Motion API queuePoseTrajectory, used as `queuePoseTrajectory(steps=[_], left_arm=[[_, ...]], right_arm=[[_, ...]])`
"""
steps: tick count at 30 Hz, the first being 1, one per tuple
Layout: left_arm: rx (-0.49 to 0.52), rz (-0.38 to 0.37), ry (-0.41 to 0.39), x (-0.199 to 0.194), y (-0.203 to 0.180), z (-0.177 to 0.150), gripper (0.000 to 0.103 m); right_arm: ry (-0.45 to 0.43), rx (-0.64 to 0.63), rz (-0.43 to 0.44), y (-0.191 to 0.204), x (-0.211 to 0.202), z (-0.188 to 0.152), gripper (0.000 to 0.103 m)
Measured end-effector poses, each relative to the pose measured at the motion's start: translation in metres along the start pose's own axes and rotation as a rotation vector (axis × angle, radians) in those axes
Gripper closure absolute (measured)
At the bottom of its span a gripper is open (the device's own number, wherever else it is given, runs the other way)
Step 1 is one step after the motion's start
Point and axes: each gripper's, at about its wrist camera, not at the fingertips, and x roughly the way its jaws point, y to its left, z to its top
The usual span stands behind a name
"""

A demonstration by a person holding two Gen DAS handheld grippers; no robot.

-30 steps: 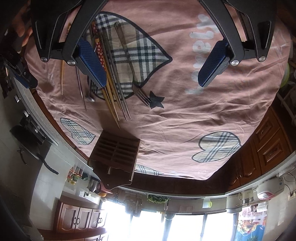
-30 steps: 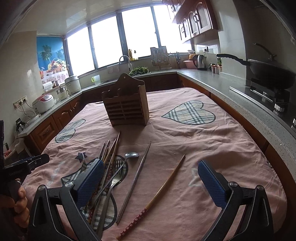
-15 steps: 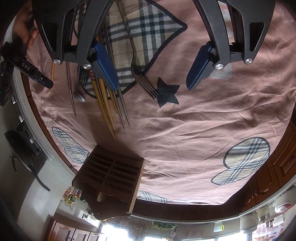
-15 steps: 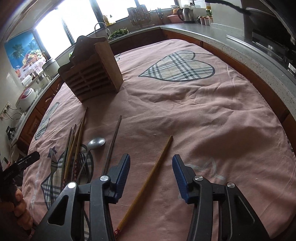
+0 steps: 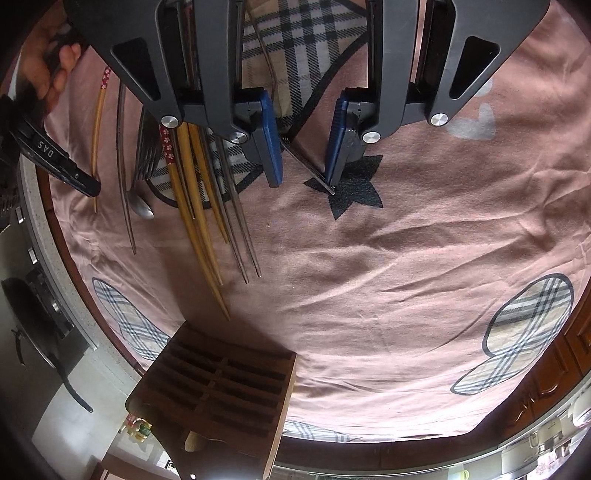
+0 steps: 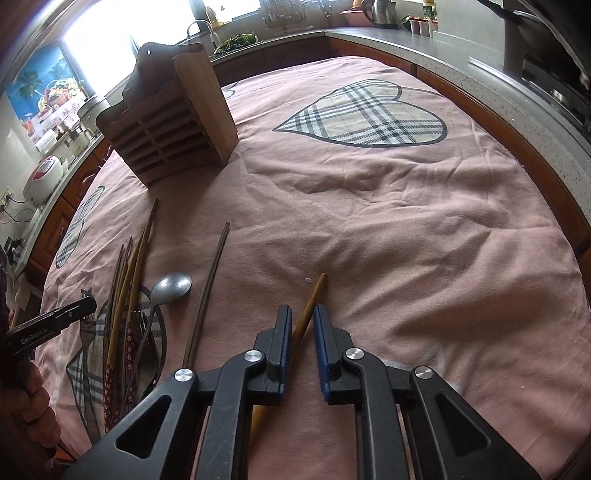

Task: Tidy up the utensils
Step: 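Grasp a thin metal chopstick with the left tool while the right grasps the long bamboo stick, then lift both held sticks and lower them into the wooden caddy with both tools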

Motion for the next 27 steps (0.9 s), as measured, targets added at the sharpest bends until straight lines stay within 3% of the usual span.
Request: queuePoseTrajectory(steps=[5, 16, 27], left_arm=[[-0.011, -0.049, 0.011, -0.005, 0.010, 0.001, 0.086], [-0.041, -0.170, 0.061, -0.014, 0.041, -0.010, 0.086], [-0.029, -0.268, -0.045, -0.056, 0.038, -0.014, 0.093]], right_arm=[[0.006, 0.028, 0.038, -0.004, 0.003, 0.004, 0.093], [0.032, 0.010, 0.066, 0.004, 0.004, 0.005, 0.096], [-0.019, -0.004, 0.114, 0.021, -0.021, 0.010, 0.098]])
